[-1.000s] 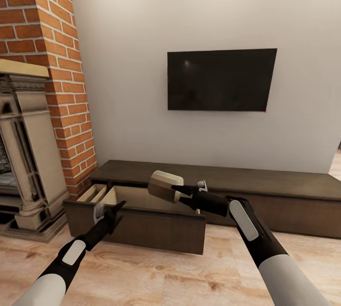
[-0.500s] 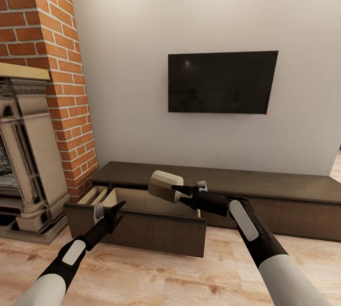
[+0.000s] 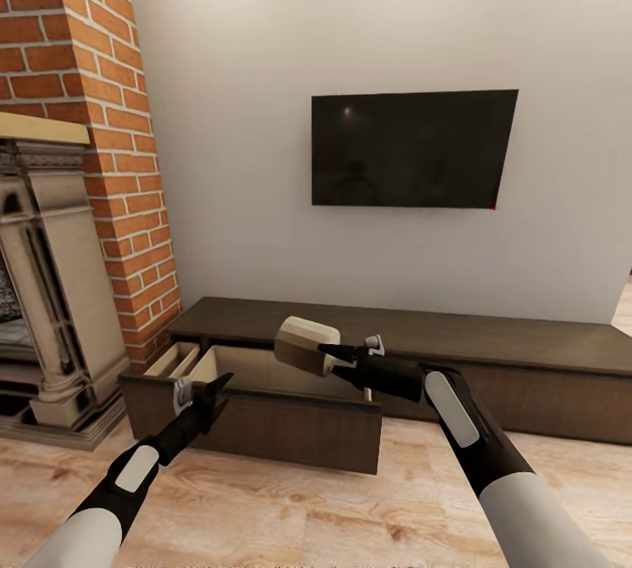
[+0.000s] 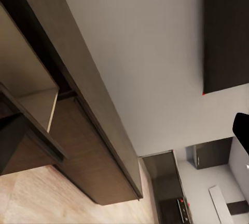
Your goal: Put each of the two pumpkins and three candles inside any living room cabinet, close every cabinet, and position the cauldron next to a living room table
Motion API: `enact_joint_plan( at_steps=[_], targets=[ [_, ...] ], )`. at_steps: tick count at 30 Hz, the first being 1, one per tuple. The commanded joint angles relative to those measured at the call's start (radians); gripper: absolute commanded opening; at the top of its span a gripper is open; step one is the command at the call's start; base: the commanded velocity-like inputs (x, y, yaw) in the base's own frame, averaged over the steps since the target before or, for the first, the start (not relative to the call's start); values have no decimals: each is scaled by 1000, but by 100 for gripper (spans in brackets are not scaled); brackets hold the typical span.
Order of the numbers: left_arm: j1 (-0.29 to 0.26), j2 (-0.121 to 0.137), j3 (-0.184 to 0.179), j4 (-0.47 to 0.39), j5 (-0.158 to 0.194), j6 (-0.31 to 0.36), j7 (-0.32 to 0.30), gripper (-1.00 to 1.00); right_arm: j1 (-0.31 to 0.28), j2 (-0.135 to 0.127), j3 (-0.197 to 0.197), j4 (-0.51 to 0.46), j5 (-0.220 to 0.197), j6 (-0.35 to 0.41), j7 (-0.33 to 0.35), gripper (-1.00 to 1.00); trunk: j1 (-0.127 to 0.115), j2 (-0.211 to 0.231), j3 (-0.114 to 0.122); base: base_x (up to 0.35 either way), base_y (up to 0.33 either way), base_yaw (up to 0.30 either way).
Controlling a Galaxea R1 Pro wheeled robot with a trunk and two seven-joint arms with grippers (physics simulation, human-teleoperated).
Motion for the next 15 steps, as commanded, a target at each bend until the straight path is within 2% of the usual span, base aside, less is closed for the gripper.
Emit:
enact_joint_plan(
  at_steps=[1, 15],
  targets=[
    [-1, 0, 3, 1, 5, 8, -2, 100, -1, -1, 1, 0, -2, 3, 3, -100, 0, -1, -3, 0, 0, 0],
    [-1, 0, 3, 1, 5, 8, -2, 100, -1, -1, 1, 0, -3, 1, 3, -100, 0, -1, -10, 0, 0, 0]
  ],
)
